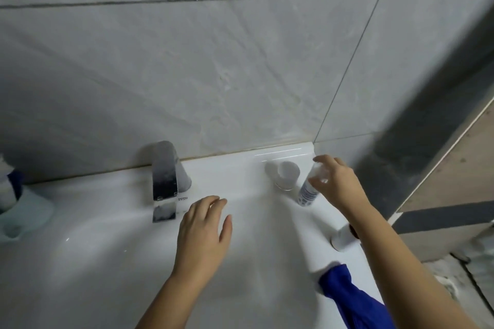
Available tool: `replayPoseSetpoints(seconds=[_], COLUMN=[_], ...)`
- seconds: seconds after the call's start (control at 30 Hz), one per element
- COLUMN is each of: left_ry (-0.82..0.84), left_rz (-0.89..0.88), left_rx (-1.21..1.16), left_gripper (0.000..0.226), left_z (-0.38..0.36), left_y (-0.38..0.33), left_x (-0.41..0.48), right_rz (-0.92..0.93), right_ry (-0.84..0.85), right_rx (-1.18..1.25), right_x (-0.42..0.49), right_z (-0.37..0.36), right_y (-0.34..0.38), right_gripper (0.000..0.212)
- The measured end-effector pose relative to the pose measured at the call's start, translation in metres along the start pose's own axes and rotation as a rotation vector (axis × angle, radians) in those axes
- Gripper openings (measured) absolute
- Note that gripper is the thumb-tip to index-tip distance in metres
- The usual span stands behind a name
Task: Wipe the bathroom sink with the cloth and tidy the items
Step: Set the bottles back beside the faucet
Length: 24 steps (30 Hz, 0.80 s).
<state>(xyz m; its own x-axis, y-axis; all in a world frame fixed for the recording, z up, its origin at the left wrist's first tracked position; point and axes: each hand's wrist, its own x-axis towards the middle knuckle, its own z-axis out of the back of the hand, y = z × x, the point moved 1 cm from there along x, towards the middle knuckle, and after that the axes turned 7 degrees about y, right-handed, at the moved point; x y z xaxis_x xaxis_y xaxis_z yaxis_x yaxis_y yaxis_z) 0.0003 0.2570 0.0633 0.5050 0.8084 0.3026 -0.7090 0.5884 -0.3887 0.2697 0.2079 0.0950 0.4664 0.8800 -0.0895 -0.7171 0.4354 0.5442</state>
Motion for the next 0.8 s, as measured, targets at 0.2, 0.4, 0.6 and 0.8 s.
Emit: replayPoseSetpoints(seconds=[0.2,0.4,0.6,0.8], left_ry=[-0.033,-0.077,-0.132,-0.152], left_rz=[0.063,0.118,0.163,0.166], left_rx=[0.042,0.062,0.093,0.105], left_gripper=[0.039,0.038,0.037,0.031], left_z=[0.010,0.025,0.044,0.048], left_y=[0.016,0.035,0.045,0.052], left_x=[-0.009,-0.016,-0.021,-0.023], right_rz=[0.221,0.352,0.521,0.588], right_ry=[0.095,0.249,0.394,0.409], right_rx=[0.107,0.213,0.143,0.042], right_x=[0.011,0.057,0.087,0.097], right_z=[0.000,-0.049,-0.084,-0.099], right_y=[0.045,0.093,0.131,0.145], right_gripper=[0.046,0.046,0.047,0.048])
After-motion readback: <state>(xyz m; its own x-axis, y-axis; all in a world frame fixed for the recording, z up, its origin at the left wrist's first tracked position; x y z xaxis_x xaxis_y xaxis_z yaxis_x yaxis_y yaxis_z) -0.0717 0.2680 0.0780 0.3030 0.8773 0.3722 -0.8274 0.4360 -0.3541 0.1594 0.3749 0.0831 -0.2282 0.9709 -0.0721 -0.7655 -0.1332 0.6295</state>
